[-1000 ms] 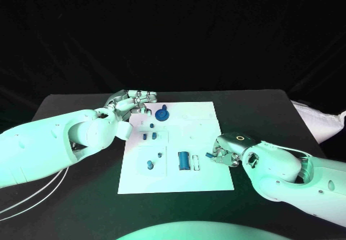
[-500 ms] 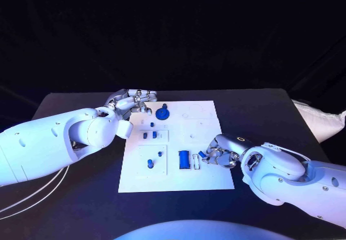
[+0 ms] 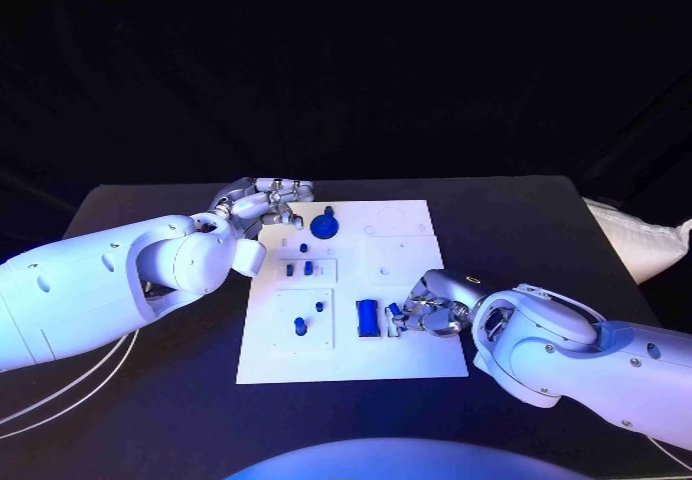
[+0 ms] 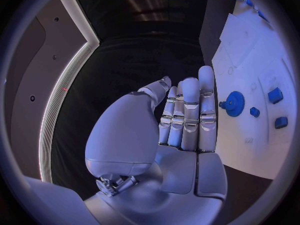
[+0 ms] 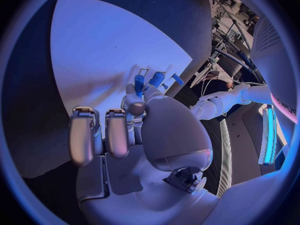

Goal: Assemble the parts on the task board

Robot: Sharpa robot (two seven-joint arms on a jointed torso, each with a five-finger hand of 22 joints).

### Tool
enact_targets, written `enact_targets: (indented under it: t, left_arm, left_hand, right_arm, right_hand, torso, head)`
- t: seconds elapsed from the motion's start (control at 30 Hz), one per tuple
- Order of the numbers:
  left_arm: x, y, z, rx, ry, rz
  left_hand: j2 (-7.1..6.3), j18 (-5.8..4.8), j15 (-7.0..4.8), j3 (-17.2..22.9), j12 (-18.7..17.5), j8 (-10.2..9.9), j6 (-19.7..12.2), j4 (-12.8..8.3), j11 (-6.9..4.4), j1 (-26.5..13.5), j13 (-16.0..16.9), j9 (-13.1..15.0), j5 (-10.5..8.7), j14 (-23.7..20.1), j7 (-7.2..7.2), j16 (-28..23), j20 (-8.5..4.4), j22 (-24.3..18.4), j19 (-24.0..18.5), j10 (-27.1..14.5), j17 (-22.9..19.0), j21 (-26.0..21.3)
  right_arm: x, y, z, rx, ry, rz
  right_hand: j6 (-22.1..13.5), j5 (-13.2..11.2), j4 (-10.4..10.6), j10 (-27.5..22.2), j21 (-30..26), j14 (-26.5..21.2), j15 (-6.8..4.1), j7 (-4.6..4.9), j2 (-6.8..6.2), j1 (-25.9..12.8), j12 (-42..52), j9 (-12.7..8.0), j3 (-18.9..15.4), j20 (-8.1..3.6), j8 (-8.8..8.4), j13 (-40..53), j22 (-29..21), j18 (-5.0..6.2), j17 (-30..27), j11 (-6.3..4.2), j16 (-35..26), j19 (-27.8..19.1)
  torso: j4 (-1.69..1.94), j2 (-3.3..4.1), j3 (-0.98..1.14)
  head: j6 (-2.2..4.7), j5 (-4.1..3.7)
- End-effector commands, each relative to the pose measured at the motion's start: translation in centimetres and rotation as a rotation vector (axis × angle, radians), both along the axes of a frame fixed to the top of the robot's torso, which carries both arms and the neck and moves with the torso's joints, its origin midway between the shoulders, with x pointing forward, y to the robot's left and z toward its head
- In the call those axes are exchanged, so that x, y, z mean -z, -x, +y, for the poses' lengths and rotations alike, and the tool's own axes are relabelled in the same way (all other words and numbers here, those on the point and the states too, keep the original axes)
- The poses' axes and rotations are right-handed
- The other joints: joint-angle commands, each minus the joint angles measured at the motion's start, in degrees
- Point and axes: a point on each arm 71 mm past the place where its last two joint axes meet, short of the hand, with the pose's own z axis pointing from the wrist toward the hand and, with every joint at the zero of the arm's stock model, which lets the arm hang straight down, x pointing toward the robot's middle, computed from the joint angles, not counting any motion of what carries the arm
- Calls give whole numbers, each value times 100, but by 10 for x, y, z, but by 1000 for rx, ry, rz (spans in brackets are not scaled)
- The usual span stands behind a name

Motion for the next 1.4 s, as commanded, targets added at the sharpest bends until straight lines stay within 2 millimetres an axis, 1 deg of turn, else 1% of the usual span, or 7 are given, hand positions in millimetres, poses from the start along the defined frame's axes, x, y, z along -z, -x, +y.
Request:
enact_targets:
  t: [0.03,0.47,0.6,0.77,0.83,1.07,1.4]
  left_arm:
    - [-1,0,-2,13,11,1]
    - [0,-1,0,15,7,-4]
    - [0,-1,-1,18,8,-4]
    - [0,-1,-1,20,8,-3]
    - [0,-1,-1,20,8,-3]
    - [0,-1,-1,19,7,-1]
    - [0,-2,1,18,6,0]
  left_hand:
    - [-36,108,-2,-38,24,29,-51,13,-2,-40,7,-2,-33,-35,-2,-11,5,-9,52,-51,-6,-26]
    - [-37,108,0,-53,26,30,-58,19,-1,-53,6,-3,-31,-40,-2,-15,8,-15,53,-59,-15,-33]
    - [-37,108,1,-59,27,30,-61,24,1,-61,6,-3,-31,-44,-1,-18,8,-17,53,-62,-21,-35]
    - [-35,108,2,-62,28,30,-62,27,1,-65,6,-3,-31,-43,0,-16,9,-18,53,-63,-18,-37]
    - [-34,107,2,-64,28,30,-62,29,1,-67,6,-3,-31,-43,0,-15,9,-19,53,-64,-17,-38]
    - [-34,107,2,-64,28,30,-62,29,1,-67,6,-3,-31,-43,0,-15,9,-19,53,-64,-17,-38]
    - [-31,107,3,-70,30,31,-65,34,2,-74,6,-3,-30,-46,0,-18,10,-21,53,-67,-23,-41]
  right_arm:
    - [5,2,2,-13,20,63]
    - [11,1,8,-30,68,95]
    - [11,1,9,-34,71,95]
    - [10,0,10,-35,70,82]
    - [10,0,10,-35,70,74]
    - [7,1,11,-46,59,51]
    - [6,1,4,-31,66,37]
  right_hand:
    - [62,53,39,42,41,366,-14,0,4,-84,32,9,-1,0,-40,15,289,-111,267,13,27,41]
    - [130,189,66,76,39,366,-19,-12,30,-363,50,34,-61,-3,-43,85,290,-110,273,6,31,39]
    - [146,469,65,87,40,365,-21,-15,42,-558,38,45,-151,-6,-56,114,295,-111,275,4,31,40]
    - [160,572,76,86,33,361,-17,-14,54,-872,0,57,-348,-3,-70,126,286,-108,260,8,20,33]
    - [152,493,78,65,14,354,-14,-12,68,-1032,-60,61,-458,-1,-82,101,255,-101,234,11,-1,14]
    - [163,-201,77,72,2,353,-14,-16,50,-1438,-110,106,-943,2,-99,151,247,-98,219,11,-17,6]
    - [149,-231,64,58,-8,351,-11,-12,165,-1483,-172,125,-1071,4,-115,147,235,-95,205,15,-28,-2]
  torso:
    - [-3,4,5]
    - [-2,0,6]
    - [-13,0,6]
    - [-4,2,7]
    - [1,1,6]
    - [-2,2,6]
    - [1,-3,8]
  head:
    - [-3,46]
    - [-16,39]
    - [-11,39]
    - [-5,40]
    - [-3,32]
    - [-7,30]
    - [3,28]
